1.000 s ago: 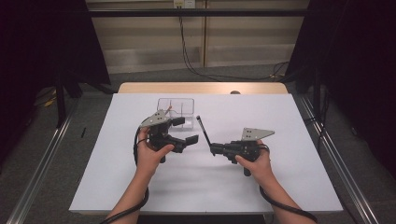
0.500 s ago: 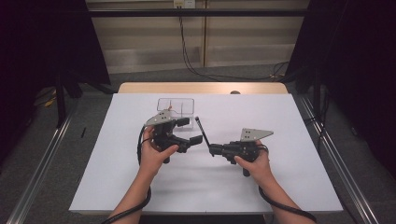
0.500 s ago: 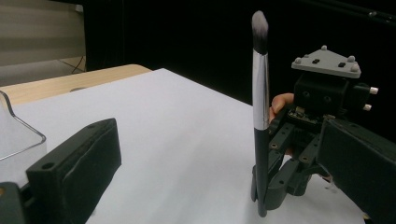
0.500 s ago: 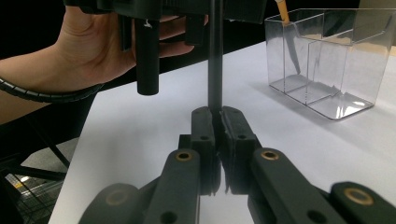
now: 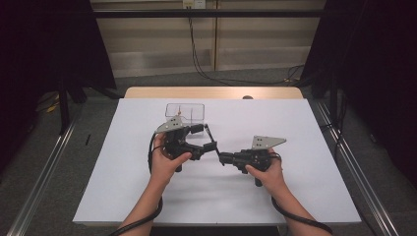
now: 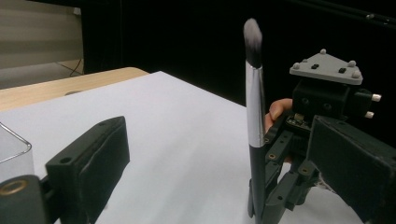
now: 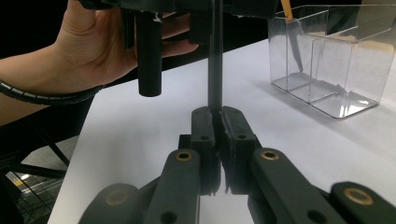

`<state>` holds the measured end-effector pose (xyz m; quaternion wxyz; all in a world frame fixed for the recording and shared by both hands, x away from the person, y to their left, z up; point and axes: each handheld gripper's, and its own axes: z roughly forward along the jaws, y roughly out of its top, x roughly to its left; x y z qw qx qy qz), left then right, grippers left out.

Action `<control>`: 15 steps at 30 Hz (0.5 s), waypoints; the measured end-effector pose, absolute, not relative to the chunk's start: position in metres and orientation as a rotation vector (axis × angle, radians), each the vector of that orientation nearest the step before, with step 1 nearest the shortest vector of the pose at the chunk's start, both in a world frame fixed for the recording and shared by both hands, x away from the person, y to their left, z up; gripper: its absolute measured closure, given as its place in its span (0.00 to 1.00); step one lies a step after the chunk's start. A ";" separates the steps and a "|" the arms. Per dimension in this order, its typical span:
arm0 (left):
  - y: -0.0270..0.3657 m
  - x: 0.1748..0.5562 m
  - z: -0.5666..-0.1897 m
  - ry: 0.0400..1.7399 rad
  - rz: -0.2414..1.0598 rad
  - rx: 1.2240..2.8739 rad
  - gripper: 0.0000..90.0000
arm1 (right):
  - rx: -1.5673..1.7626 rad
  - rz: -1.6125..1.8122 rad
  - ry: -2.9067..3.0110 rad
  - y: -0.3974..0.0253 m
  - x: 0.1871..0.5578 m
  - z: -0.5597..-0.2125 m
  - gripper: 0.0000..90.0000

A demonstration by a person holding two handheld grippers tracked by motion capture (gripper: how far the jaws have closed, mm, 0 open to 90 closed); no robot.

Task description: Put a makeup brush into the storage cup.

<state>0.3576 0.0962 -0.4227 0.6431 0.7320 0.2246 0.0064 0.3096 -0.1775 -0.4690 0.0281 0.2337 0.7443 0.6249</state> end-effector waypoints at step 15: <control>0.093 0.356 -0.427 0.475 0.033 1.668 0.36 | 0.723 1.934 2.288 -0.178 0.309 -0.468 0.94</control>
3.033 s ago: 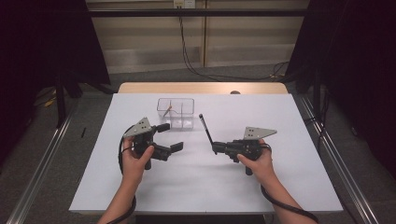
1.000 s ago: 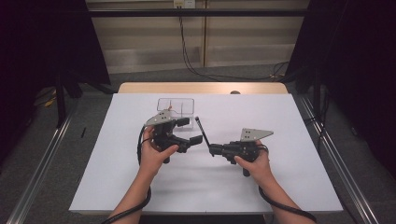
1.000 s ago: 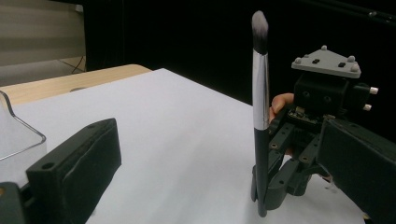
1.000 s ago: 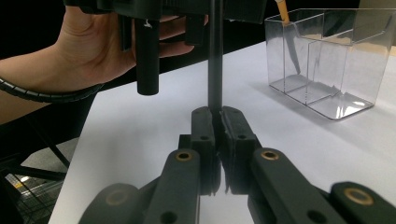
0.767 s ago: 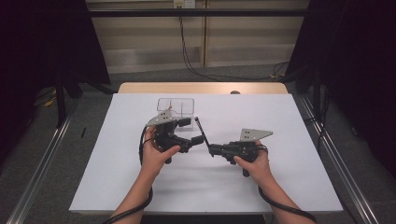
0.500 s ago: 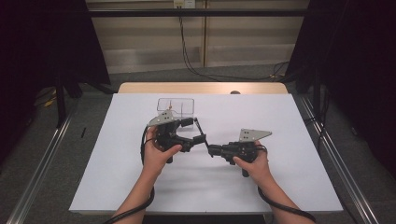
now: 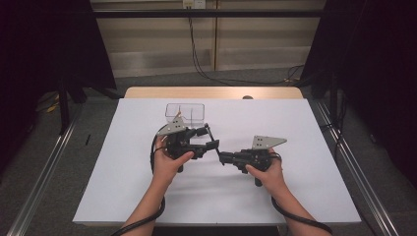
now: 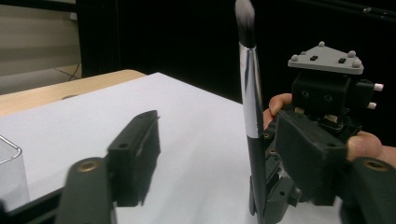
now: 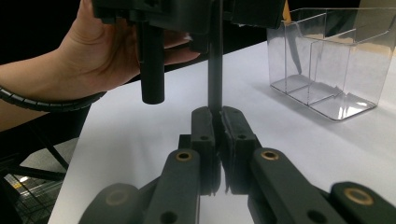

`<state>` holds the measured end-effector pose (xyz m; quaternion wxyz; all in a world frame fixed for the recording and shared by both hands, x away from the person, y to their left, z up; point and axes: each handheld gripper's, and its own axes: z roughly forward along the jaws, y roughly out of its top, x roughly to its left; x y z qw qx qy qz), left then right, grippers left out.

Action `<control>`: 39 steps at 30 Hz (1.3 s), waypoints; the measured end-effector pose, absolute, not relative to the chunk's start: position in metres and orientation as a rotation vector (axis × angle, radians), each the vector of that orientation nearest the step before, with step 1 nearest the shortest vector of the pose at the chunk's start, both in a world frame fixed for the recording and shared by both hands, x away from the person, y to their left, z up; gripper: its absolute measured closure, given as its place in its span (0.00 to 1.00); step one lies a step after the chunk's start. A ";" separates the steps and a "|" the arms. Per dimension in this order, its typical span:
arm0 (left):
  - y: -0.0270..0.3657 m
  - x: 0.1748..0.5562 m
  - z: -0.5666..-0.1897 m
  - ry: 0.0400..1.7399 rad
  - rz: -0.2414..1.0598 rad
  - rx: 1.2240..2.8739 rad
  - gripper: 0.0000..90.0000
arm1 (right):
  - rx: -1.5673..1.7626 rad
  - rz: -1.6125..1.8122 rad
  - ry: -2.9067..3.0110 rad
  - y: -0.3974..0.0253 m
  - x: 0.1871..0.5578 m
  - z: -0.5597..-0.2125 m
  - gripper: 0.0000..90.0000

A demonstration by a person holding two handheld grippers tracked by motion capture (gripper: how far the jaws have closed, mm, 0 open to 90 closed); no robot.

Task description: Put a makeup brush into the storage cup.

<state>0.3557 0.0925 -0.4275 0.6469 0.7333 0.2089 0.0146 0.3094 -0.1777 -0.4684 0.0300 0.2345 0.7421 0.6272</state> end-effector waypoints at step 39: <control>0.090 0.351 -0.431 0.452 -0.096 1.568 0.93 | 0.790 1.986 2.235 -0.175 0.310 -0.471 0.94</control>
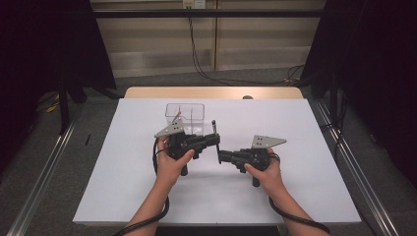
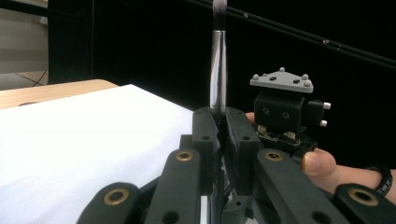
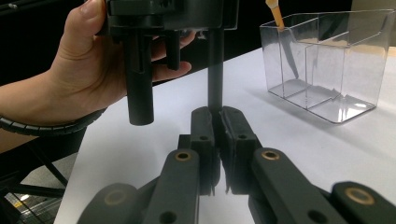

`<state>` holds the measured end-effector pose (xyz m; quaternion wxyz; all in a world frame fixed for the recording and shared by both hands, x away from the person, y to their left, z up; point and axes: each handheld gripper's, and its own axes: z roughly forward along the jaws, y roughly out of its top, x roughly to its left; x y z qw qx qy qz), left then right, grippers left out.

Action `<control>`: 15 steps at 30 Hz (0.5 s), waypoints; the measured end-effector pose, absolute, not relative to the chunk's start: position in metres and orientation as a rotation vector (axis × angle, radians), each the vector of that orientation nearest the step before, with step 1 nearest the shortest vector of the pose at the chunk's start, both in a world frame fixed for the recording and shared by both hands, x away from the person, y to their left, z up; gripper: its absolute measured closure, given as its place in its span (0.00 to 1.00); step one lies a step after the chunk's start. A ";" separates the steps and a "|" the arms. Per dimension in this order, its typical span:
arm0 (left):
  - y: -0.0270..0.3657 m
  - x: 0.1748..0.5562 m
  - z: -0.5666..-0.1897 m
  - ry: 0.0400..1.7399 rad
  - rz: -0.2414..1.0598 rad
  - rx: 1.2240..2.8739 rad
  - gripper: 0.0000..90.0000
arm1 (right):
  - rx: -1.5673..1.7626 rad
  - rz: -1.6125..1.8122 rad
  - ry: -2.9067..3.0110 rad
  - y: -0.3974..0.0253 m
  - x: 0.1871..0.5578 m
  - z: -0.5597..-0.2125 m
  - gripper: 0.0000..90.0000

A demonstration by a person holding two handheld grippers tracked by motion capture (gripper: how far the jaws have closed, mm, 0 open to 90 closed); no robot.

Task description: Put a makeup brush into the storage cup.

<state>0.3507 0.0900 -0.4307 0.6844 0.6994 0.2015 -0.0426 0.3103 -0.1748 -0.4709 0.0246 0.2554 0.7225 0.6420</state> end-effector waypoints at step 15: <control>0.101 0.351 -0.424 0.443 -0.069 1.577 0.93 | 0.754 1.954 2.232 -0.179 0.312 -0.463 0.36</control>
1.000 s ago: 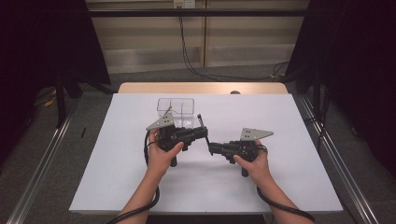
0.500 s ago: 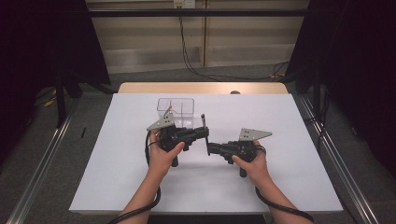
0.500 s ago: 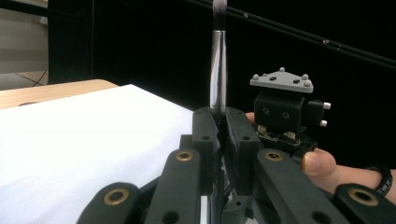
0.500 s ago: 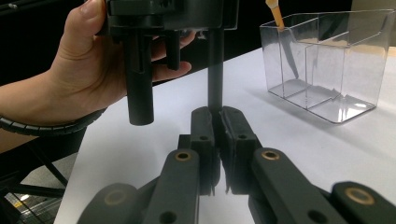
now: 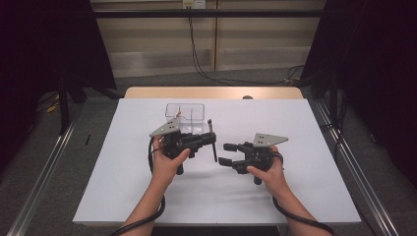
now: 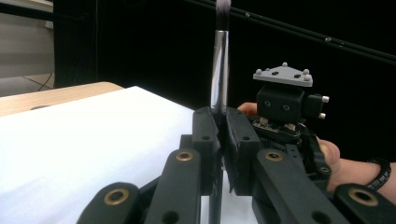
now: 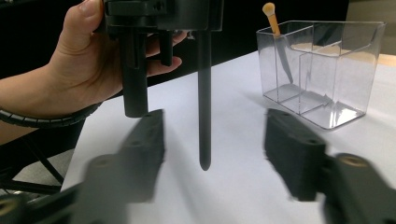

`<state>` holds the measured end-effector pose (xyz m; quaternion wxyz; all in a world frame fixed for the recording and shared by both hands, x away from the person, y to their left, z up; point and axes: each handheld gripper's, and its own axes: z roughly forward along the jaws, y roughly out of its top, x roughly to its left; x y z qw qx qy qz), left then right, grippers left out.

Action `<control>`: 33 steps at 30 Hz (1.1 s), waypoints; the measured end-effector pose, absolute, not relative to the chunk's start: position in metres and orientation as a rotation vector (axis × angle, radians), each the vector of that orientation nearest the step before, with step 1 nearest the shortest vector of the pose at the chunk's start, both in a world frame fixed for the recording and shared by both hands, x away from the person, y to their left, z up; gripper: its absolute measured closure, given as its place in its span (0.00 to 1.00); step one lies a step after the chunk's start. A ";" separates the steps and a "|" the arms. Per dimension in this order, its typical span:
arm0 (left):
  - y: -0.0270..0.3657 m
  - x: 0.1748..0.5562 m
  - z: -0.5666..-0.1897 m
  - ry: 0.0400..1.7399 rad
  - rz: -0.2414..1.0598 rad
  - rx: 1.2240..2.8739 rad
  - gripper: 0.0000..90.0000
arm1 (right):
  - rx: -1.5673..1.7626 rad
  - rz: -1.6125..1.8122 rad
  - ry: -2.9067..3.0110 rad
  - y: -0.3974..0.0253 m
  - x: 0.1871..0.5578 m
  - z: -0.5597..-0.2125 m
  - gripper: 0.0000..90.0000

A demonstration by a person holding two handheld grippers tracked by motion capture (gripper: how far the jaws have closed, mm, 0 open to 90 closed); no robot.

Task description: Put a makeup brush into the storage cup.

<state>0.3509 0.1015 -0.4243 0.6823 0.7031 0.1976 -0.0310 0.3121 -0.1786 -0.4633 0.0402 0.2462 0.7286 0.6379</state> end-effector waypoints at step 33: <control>0.119 0.347 -0.422 0.459 -0.021 1.592 0.93 | 0.774 1.772 2.309 -0.221 0.305 -0.460 0.09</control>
